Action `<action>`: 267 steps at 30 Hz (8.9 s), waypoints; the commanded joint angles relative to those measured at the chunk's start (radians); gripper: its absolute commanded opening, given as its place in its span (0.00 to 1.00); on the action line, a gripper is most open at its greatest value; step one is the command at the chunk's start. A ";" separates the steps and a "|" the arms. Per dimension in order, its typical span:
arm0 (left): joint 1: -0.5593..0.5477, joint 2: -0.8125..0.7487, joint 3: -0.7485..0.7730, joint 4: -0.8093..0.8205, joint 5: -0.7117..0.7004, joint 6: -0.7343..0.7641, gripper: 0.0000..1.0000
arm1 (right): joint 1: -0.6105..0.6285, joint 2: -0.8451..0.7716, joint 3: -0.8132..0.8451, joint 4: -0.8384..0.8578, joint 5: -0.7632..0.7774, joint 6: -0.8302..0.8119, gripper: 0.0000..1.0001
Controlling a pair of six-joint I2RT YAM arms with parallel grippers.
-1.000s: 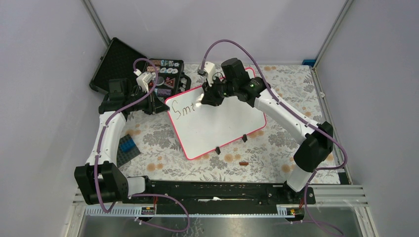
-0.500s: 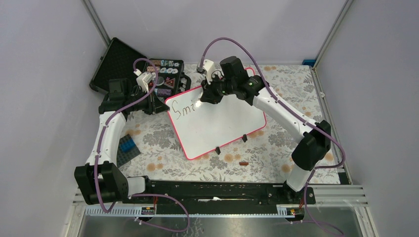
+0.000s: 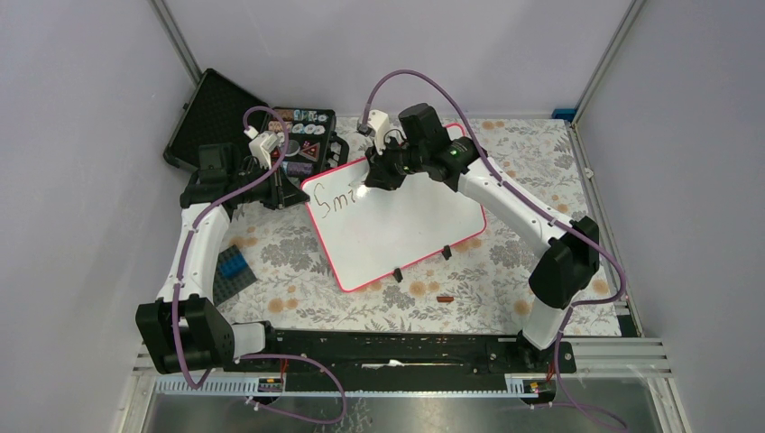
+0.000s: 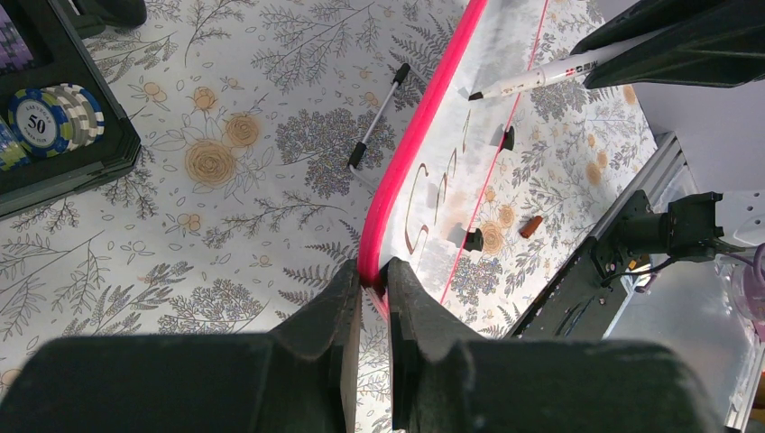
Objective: Write a sentence on the whiteboard
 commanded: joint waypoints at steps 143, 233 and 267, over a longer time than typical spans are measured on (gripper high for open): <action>0.002 -0.023 0.007 0.055 -0.016 0.030 0.00 | -0.048 -0.128 -0.103 0.023 -0.010 -0.028 0.00; -0.002 -0.034 0.000 0.055 -0.028 0.032 0.00 | -0.054 -0.143 -0.182 0.030 0.034 -0.053 0.00; -0.005 -0.034 0.006 0.040 -0.028 0.052 0.00 | -0.128 -0.203 -0.173 -0.007 -0.110 -0.035 0.00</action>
